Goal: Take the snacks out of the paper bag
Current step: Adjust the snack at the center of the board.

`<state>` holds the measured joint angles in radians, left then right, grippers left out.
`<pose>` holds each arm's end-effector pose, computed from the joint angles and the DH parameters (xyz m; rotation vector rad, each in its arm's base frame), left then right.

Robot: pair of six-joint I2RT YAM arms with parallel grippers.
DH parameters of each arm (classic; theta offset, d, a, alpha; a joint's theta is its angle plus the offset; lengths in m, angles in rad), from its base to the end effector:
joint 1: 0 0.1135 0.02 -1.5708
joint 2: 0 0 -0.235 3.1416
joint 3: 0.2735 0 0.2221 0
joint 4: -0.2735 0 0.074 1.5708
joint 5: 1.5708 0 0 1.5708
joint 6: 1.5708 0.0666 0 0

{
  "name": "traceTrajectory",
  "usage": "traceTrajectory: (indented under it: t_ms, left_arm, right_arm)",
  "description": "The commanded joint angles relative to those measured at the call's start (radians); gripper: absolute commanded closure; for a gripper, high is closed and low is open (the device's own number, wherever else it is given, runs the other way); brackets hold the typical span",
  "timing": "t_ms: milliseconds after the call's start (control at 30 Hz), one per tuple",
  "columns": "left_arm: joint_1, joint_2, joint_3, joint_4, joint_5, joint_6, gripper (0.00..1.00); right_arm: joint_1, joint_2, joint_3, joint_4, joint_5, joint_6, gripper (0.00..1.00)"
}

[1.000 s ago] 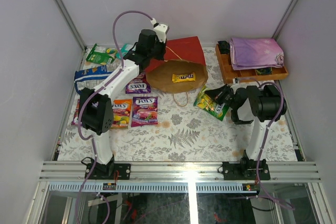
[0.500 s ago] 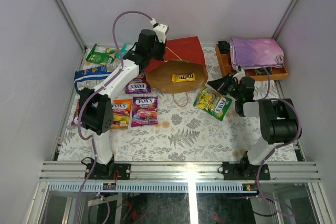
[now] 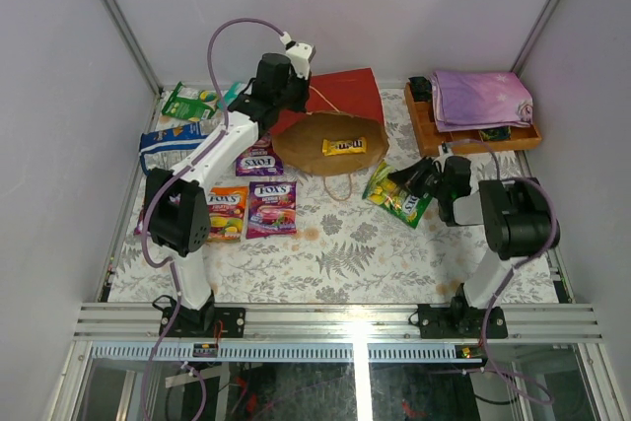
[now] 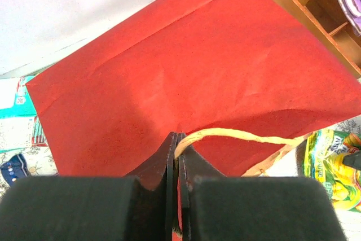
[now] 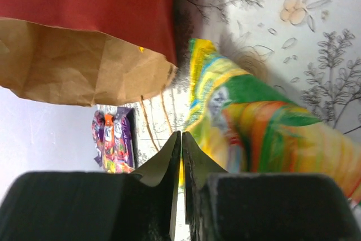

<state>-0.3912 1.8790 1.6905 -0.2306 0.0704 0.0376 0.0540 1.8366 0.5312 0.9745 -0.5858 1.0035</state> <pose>0.4058 -0.1724 0.2991 0.4703 1.9450 -0.2978 0.3157 0.0539 0.1076 0.5332 1.9827 1.2454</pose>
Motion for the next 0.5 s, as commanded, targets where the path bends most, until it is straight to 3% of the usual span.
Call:
traceTrajectory:
  t_ms: [0, 100, 200, 467]
  left_arm:
    - [0.007, -0.045, 0.027, 0.017, 0.0, -0.002, 1.0]
    - [0.008, -0.047, 0.028, 0.017, 0.009, -0.006, 1.0]
    - [0.008, -0.046, 0.027, 0.017, 0.014, -0.007, 1.0]
    - [0.007, -0.046, 0.022, 0.016, 0.01, -0.005, 1.0]
  right_arm:
    - [0.036, -0.251, 0.057, -0.278, 0.096, -0.168, 0.88]
    - [0.071, -0.343, 0.091, -0.39, 0.123, -0.228, 0.84]
    - [0.079, -0.345, 0.085, -0.38, 0.078, -0.221, 0.83]
    - [0.098, -0.085, 0.037, -0.21, -0.015, -0.118, 0.83]
